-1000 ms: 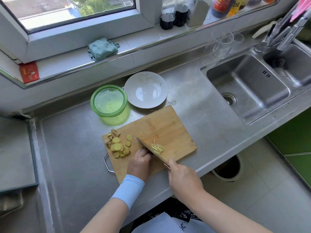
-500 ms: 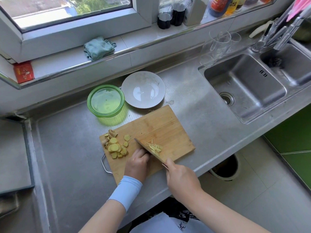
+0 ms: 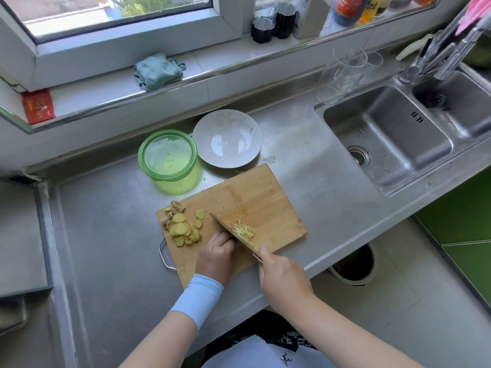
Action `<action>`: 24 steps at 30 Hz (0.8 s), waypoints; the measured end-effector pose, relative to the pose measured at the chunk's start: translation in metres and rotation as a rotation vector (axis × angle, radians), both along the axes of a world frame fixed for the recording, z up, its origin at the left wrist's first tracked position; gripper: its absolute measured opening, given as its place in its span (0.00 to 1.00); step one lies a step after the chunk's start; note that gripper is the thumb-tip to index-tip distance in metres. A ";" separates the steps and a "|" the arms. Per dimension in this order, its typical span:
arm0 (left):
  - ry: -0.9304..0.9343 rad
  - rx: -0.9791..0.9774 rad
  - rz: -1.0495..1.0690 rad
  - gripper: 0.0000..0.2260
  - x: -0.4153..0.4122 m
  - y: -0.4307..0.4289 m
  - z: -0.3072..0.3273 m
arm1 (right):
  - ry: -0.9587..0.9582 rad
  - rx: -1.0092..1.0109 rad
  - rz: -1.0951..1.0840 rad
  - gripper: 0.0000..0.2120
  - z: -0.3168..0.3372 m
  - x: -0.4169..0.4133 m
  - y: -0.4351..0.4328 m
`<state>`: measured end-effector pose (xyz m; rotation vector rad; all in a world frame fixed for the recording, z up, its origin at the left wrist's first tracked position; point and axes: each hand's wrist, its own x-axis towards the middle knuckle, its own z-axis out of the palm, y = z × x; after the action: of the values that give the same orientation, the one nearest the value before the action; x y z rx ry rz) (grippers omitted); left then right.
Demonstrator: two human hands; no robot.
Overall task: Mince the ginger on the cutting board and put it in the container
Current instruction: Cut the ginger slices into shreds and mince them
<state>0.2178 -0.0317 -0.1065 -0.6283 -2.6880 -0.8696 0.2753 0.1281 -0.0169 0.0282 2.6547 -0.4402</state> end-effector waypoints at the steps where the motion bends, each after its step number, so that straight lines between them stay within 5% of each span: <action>1: -0.008 0.003 0.001 0.09 0.001 0.000 -0.001 | 0.007 -0.007 0.001 0.07 -0.002 -0.004 -0.003; 24: -0.059 -0.063 -0.014 0.14 0.001 -0.006 0.004 | 0.046 -0.002 0.001 0.13 -0.005 -0.007 -0.008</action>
<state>0.2190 -0.0376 -0.1023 -0.6455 -2.7766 -0.8216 0.2680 0.1204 -0.0218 0.0169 2.6989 -0.4482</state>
